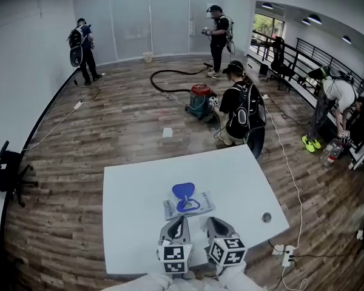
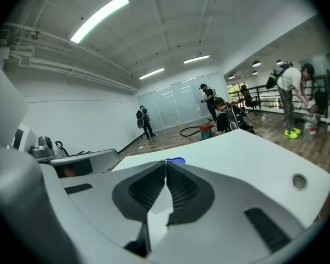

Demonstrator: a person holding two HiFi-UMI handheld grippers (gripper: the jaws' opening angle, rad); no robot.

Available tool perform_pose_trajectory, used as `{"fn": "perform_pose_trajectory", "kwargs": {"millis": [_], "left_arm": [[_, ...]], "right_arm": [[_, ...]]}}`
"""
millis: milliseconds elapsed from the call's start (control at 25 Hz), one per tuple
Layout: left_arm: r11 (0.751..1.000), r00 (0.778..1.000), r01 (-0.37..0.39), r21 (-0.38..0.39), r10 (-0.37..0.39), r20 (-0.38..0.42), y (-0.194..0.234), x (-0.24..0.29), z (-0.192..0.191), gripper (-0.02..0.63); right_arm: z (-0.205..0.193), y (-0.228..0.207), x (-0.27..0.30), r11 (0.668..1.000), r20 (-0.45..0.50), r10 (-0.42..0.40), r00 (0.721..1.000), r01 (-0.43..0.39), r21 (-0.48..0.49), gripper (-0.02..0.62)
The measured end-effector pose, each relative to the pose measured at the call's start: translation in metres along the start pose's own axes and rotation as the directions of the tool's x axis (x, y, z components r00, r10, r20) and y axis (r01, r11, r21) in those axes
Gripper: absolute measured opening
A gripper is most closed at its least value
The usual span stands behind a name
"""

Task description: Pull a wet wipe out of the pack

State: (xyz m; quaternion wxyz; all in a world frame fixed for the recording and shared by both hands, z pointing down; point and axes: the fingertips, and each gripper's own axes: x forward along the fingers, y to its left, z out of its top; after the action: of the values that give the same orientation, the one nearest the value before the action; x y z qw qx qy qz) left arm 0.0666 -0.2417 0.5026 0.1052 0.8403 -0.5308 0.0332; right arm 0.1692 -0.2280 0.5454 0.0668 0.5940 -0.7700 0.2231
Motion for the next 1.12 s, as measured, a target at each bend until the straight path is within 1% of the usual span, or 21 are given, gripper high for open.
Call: {"fn": "perform_pose_trajectory", "kwargs": {"millis": [320, 600, 1120], "left_arm": [[1.000, 1.000, 0.017, 0.013, -0.017, 0.004, -0.005, 0.006, 0.004, 0.000], [1.000, 1.000, 0.021, -0.001, -0.021, 0.006, -0.012, 0.008, 0.007, 0.000], [1.000, 1.000, 0.003, -0.014, -0.003, 0.013, -0.012, 0.010, 0.006, 0.000]], "right_arm": [[0.005, -0.007, -0.001, 1.000, 0.014, -0.009, 1.000, 0.009, 0.007, 0.017], [0.012, -0.007, -0.003, 1.000, 0.019, 0.002, 1.000, -0.002, -0.011, 0.015], [0.015, -0.010, -0.004, 1.000, 0.022, 0.008, 1.000, -0.008, -0.028, 0.015]]}}
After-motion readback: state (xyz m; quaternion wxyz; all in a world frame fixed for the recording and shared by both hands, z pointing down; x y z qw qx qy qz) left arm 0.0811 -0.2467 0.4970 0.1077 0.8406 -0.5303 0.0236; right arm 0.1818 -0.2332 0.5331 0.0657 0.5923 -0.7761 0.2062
